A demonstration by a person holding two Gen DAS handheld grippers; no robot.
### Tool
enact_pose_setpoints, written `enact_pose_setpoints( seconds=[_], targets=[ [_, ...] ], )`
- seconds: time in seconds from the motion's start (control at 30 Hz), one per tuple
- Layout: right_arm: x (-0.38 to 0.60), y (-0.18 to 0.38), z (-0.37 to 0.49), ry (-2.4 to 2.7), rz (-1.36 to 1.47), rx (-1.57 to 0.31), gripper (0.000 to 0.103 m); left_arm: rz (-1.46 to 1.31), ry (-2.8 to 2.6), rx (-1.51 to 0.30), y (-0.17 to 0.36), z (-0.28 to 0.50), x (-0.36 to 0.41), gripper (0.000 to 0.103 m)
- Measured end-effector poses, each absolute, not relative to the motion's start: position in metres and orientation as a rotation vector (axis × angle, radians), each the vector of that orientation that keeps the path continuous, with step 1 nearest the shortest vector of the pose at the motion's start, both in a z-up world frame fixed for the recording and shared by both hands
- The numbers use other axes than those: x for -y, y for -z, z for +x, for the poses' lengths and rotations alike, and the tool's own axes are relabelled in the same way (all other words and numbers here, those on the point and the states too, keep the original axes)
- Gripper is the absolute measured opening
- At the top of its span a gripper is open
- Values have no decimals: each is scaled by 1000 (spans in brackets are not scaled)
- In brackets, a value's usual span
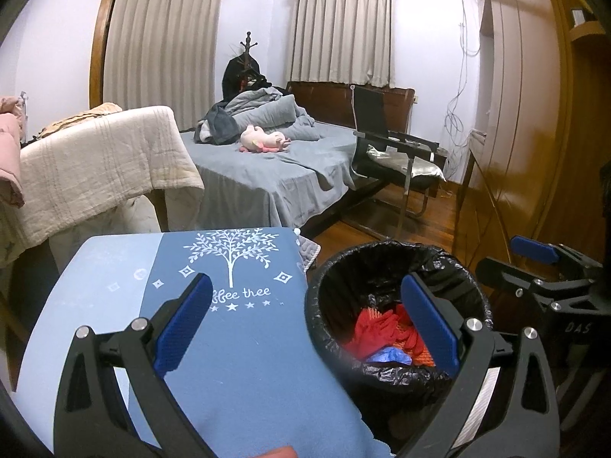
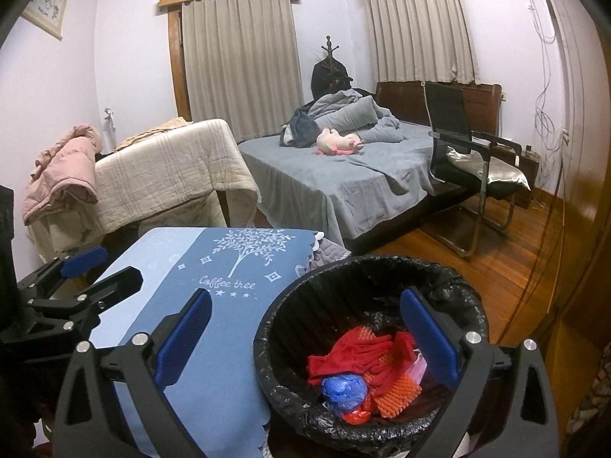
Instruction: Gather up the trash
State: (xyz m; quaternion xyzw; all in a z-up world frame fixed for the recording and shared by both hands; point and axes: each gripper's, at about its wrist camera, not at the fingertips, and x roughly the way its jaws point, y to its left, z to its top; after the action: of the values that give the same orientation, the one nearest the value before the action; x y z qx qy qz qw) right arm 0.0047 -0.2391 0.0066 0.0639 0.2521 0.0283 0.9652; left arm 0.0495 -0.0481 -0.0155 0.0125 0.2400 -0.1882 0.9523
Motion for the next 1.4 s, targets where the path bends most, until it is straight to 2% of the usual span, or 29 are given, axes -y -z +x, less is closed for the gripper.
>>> enact_pose_setpoints(
  seconds=[1.4],
  targets=[
    [234,-9,6,-62,128,-513,97,29,381,-488,13,51,44,96]
  ],
)
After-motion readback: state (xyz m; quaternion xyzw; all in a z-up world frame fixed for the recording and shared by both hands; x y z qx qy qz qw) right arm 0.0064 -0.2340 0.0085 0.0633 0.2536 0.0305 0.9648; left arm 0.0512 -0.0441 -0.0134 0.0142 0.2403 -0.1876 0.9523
